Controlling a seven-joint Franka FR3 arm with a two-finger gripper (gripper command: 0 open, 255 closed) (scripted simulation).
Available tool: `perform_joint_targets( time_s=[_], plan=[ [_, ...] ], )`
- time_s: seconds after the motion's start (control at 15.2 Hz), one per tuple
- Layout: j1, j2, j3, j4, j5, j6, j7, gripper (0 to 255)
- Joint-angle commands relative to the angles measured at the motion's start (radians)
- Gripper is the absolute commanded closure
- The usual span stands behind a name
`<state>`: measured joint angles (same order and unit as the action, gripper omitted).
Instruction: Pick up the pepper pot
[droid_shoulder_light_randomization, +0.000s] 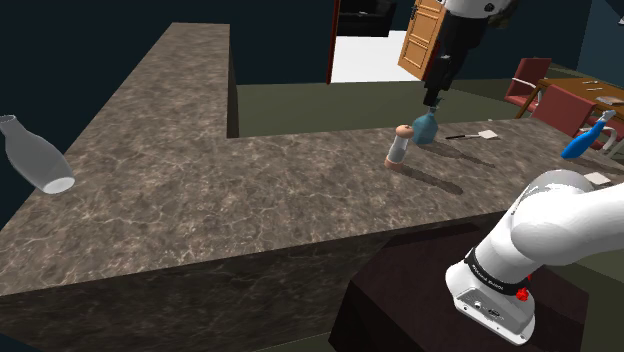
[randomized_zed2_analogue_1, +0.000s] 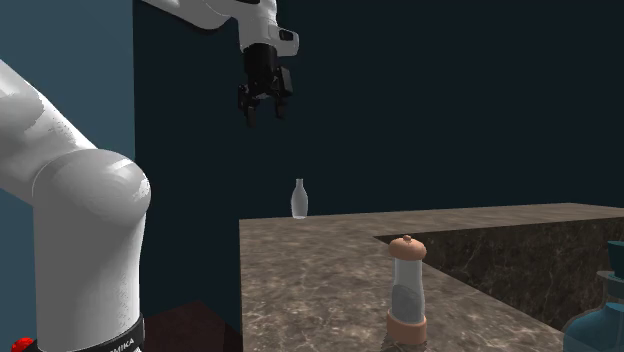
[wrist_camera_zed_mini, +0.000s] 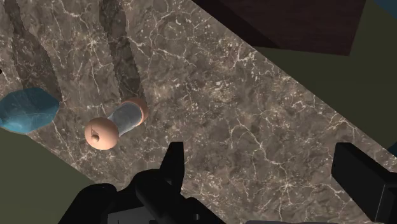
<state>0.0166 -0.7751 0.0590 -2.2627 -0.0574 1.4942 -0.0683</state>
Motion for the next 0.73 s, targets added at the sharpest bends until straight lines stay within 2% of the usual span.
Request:
perform_joint_targets(
  time_s=[0.0,0.66],
  plan=[
    [0.0,0.0,0.0,0.0,0.0,0.0,0.0,0],
    [-0.044,0.13,-0.225,-0.092,-0.067,0.219,-0.227,0]
  ],
)
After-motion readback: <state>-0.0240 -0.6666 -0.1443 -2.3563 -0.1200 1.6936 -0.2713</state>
